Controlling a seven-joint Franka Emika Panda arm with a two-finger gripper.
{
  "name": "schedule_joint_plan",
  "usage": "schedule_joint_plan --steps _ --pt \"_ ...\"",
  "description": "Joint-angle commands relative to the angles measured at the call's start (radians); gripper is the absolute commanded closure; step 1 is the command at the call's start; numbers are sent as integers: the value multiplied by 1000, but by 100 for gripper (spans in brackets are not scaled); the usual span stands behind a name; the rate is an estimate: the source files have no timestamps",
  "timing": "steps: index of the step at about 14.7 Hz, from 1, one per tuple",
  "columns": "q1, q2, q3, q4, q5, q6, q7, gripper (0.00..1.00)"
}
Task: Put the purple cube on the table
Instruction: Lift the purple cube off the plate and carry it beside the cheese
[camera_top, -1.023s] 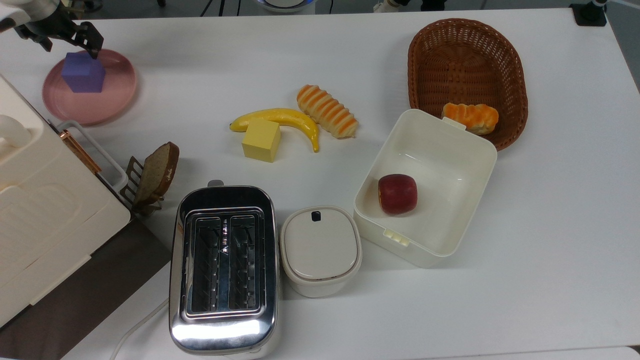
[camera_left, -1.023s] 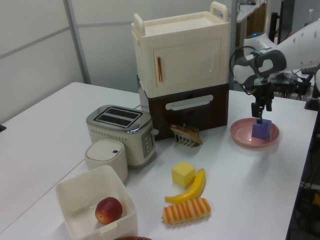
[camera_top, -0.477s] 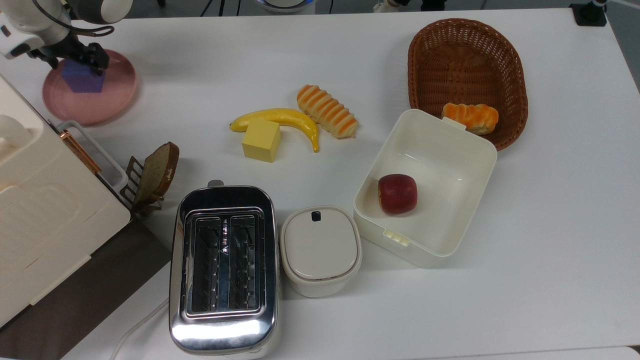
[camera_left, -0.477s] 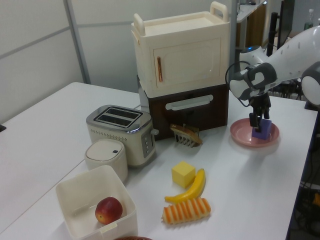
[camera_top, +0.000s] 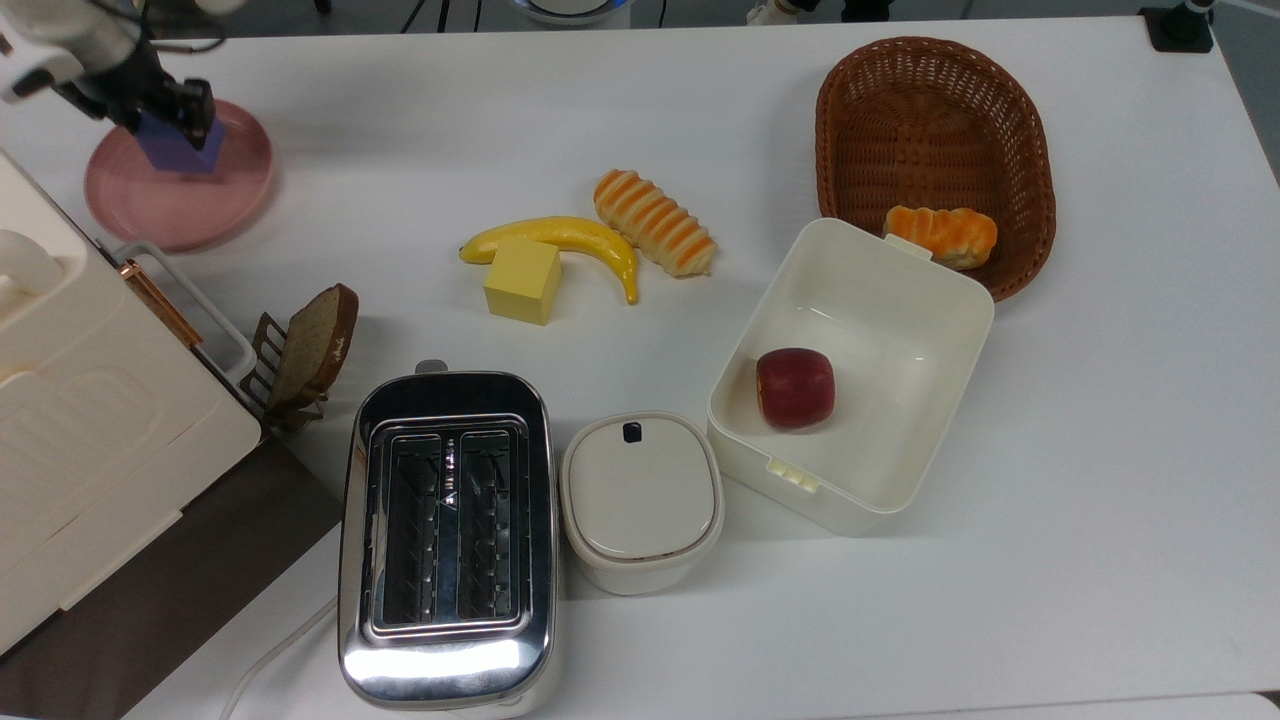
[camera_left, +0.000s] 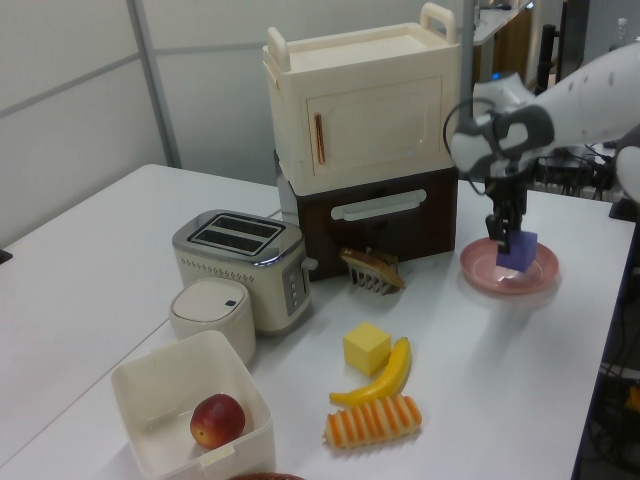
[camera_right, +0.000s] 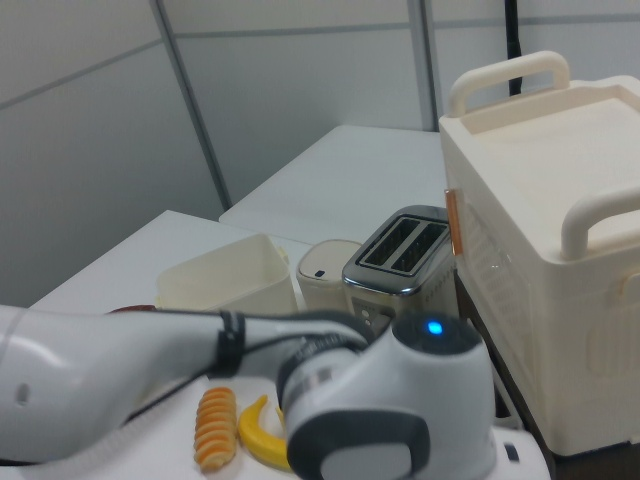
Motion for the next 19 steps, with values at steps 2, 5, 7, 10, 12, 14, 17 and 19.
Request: schedule_joint_plan --steps 2,5,7,10,12,14,17,19 --pt "140 -57 3 27 67 -77 149 63" --pt "217 -28 46 18 59 -49 256 61" --pt "263 -1 58 17 57 -22 334 60" --pt "323 61 58 15 56 37 419 55" --pt "334 88 69 15 56 72 456 29" --pt "335 92 77 15 54 77 464 0" --pt "334 55 109 21 54 61 468 0" --pt "320 -23 153 29 27 17 552 0"
